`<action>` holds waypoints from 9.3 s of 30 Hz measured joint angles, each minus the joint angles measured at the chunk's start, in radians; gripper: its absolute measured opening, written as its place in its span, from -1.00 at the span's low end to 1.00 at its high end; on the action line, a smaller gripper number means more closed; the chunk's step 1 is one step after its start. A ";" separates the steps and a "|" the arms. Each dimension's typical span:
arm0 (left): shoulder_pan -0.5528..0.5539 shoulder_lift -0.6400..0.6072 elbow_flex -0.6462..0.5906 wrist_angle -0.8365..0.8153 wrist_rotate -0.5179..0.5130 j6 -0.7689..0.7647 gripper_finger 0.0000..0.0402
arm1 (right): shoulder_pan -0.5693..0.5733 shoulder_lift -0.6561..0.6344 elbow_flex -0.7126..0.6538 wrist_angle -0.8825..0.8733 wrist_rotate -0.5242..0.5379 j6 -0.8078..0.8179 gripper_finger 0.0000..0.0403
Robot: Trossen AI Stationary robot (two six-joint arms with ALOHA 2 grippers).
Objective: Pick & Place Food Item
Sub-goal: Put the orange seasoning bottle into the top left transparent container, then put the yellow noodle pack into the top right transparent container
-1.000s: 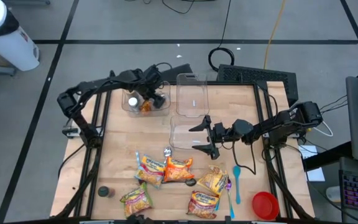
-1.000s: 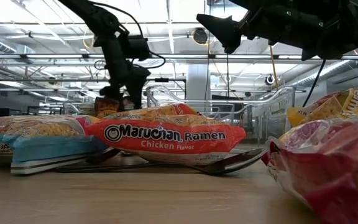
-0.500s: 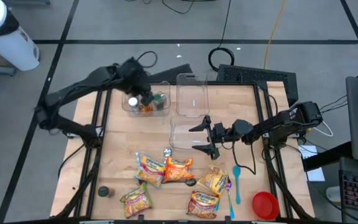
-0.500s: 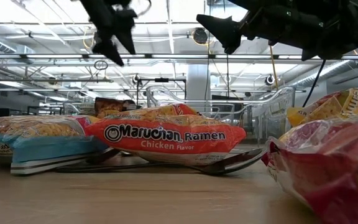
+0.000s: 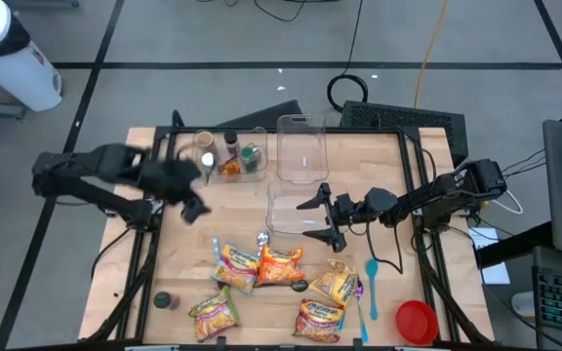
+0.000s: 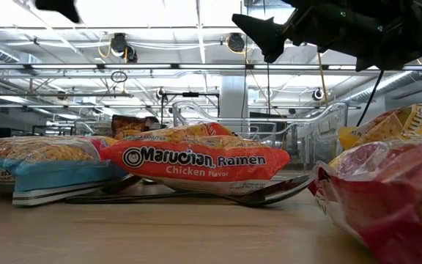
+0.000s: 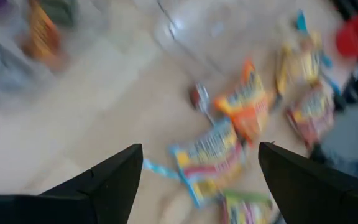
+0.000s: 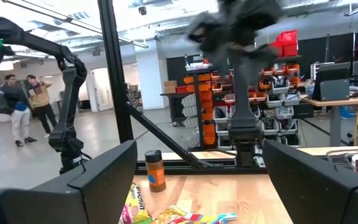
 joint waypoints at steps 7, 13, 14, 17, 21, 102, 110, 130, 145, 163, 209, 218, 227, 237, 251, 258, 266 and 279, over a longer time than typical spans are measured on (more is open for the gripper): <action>-0.431 0.040 -0.063 -0.054 -0.084 -0.369 0.61 | 0.000 0.000 0.000 -0.001 0.000 0.009 0.69; -0.707 0.113 -0.186 0.007 0.020 -0.842 0.61 | 0.002 0.000 0.000 0.004 -0.003 0.056 0.69; -0.739 0.127 -0.204 0.032 0.040 -0.919 0.61 | 0.005 0.000 0.000 0.006 -0.003 0.055 0.69; -0.826 0.171 -0.242 0.099 0.078 -1.103 0.61 | 0.015 0.000 0.000 0.020 -0.005 0.050 0.69; -0.910 0.227 -0.263 0.155 0.079 -1.274 0.61 | 0.027 0.000 0.000 0.047 -0.006 0.048 0.69; -0.962 0.383 -0.265 0.266 0.062 -1.402 0.61 | 0.035 0.000 0.001 0.074 -0.028 0.051 0.69; -0.985 0.432 -0.265 0.282 0.097 -1.444 0.61 | 0.035 0.000 0.001 0.074 -0.052 0.051 0.69; -0.970 0.436 -0.265 0.248 0.056 -1.344 0.03 | 0.035 0.000 0.001 0.074 -0.050 0.051 0.69; -0.570 0.128 -0.265 0.032 -0.018 -0.742 0.03 | 0.035 0.000 0.001 0.073 -0.050 0.048 0.69; 0.277 0.055 -0.067 0.300 -0.052 0.386 0.03 | 0.032 0.000 0.001 0.045 -0.050 0.018 0.69; 0.654 0.851 0.396 -0.133 -0.042 0.709 0.03 | 0.031 0.000 0.001 0.005 -0.050 -0.001 0.69; 0.659 0.886 0.395 -0.094 -0.004 0.748 0.03 | 0.031 0.000 0.001 0.005 -0.050 -0.001 0.69; 0.676 0.887 0.390 -0.060 0.060 0.754 0.03 | 0.031 0.000 0.001 0.005 -0.050 -0.001 0.69; 0.676 0.887 0.296 -0.021 0.071 0.749 0.03 | 0.030 0.000 0.001 0.005 -0.050 -0.001 0.69; 0.673 0.889 0.279 -0.018 0.070 0.750 0.80 | 0.031 0.000 0.001 0.006 -0.050 -0.001 0.69; 0.673 0.870 0.279 -0.039 0.070 0.761 0.82 | 0.031 0.000 0.001 0.005 -0.050 -0.001 0.69; 0.673 0.750 0.295 -0.050 0.054 0.767 0.66 | 0.030 0.000 0.001 0.001 -0.050 -0.001 0.69; 0.505 0.211 0.246 0.058 0.000 0.742 0.64 | 0.031 0.000 0.001 -0.011 -0.052 -0.001 0.69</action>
